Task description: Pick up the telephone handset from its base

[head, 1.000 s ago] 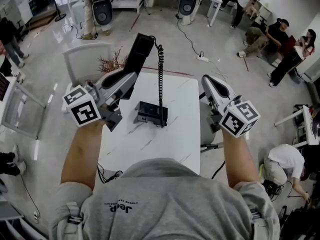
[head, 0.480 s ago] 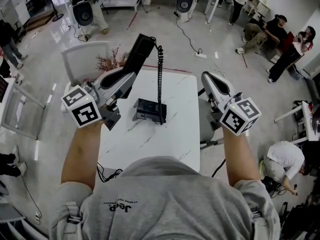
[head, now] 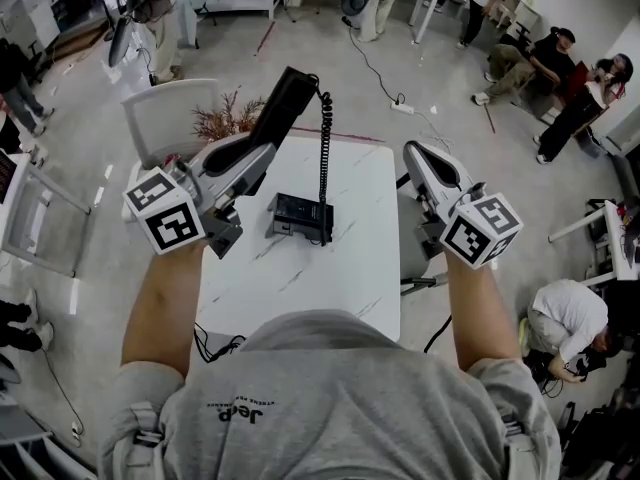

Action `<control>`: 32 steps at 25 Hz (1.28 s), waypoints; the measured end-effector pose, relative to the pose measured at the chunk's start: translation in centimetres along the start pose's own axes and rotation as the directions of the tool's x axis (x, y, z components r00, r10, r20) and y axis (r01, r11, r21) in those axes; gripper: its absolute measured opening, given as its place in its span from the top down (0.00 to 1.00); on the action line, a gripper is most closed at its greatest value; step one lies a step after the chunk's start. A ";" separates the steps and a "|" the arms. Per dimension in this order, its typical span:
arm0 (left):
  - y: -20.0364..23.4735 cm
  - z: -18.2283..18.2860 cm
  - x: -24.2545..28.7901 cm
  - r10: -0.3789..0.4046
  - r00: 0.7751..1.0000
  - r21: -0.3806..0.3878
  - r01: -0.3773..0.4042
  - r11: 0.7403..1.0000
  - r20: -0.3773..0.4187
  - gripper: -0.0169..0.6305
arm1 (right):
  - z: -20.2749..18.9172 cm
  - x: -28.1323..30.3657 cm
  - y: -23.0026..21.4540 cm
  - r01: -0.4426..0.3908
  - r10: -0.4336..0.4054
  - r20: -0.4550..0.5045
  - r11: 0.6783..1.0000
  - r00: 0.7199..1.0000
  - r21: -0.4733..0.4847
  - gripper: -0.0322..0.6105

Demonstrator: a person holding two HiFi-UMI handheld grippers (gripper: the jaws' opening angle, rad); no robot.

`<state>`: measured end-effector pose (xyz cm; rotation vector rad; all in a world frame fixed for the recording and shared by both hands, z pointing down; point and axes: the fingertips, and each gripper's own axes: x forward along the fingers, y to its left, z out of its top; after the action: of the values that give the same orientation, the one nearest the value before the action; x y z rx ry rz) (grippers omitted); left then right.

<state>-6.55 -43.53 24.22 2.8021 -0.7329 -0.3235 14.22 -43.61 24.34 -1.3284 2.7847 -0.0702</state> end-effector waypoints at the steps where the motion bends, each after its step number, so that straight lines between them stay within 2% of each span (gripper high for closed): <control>1: -0.1 0.0 0.0 0.000 1.000 0.000 0.000 1.000 0.000 0.76 | 0.0 0.0 0.0 -0.001 0.001 -0.001 1.000 1.000 0.001 0.95; 9: -0.4 0.2 -0.1 -0.006 1.000 -0.001 0.006 1.000 0.000 0.76 | 0.0 0.2 0.3 -0.006 0.006 -0.009 1.000 1.000 -0.001 0.95; 15: -0.7 0.1 -0.1 -0.007 1.000 0.001 0.007 1.000 -0.002 0.76 | 0.1 -0.1 0.7 0.008 -0.009 -0.012 0.996 1.000 -0.086 0.95; 32: -0.5 0.1 0.0 -0.012 1.000 -0.004 0.012 1.000 0.000 0.76 | -0.1 0.4 0.8 -0.003 0.000 -0.031 0.996 1.000 -0.086 0.95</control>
<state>-6.38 -43.09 23.94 2.8041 -0.7153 -0.3271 13.35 -43.39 24.42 -1.3548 2.8446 0.0295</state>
